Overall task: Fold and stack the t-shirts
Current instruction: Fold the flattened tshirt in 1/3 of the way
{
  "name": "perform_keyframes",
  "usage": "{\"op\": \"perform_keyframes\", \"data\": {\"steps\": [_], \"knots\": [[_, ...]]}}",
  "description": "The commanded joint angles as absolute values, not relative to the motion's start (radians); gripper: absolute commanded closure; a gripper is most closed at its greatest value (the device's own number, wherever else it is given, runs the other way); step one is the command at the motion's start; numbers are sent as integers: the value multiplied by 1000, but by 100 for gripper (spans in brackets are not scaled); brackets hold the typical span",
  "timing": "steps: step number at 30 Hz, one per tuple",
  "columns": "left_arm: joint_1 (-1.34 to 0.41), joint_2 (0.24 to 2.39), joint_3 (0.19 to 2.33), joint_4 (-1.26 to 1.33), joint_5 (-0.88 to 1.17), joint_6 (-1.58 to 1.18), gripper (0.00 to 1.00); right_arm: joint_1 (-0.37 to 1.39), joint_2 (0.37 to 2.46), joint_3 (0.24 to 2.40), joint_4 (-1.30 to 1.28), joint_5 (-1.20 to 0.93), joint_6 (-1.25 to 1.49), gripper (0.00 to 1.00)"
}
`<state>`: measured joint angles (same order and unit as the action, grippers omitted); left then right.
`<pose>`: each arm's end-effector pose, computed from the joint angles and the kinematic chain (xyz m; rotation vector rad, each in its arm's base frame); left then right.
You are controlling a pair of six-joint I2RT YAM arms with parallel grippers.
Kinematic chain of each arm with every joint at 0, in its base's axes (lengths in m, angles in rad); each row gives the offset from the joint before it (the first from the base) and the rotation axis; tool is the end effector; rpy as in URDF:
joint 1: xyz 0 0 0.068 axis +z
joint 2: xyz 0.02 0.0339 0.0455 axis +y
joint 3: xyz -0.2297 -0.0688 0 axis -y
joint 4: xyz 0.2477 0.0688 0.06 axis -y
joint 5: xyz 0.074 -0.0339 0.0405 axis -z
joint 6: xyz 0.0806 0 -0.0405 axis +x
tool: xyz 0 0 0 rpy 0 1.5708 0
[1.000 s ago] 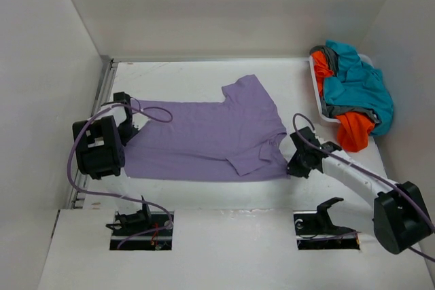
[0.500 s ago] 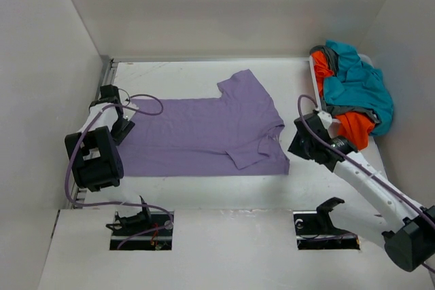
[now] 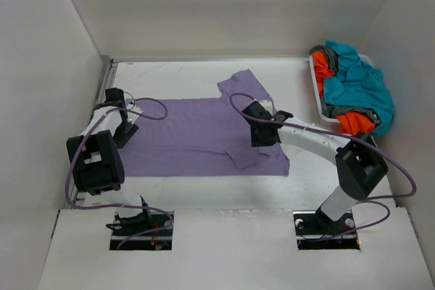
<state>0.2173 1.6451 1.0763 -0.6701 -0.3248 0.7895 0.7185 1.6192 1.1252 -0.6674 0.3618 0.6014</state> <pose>0.3138 0.0956 0.1175 0.7512 2.8391 0.6585 0.2726 0.2004 0.1413 -0.0536 2.6022 -0.0448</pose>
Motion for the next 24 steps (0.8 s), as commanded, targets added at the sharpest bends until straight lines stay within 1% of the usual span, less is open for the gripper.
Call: {"op": "perform_keyframes", "data": {"steps": [1,11,16,17,20,21,24], "knots": [[228,1597,1045,-652,-331,795,36,723,1652,1174,-647,354,589,63],[228,1601,1028,-632,-331,799,35,723,1762,1195,-643,321,604,65],[234,1601,1022,-632,-331,801,35,717,1759,1172,-641,316,607,66],[235,1601,1017,-632,-330,801,35,710,1753,1158,-638,316,609,70],[235,1603,1015,-632,-330,801,35,702,1755,1151,-638,316,609,77],[235,1603,1014,-632,-330,801,35,699,1755,1144,-637,316,611,83],[235,1601,1014,-632,-330,804,35,699,1744,1143,-637,321,611,91]]}}
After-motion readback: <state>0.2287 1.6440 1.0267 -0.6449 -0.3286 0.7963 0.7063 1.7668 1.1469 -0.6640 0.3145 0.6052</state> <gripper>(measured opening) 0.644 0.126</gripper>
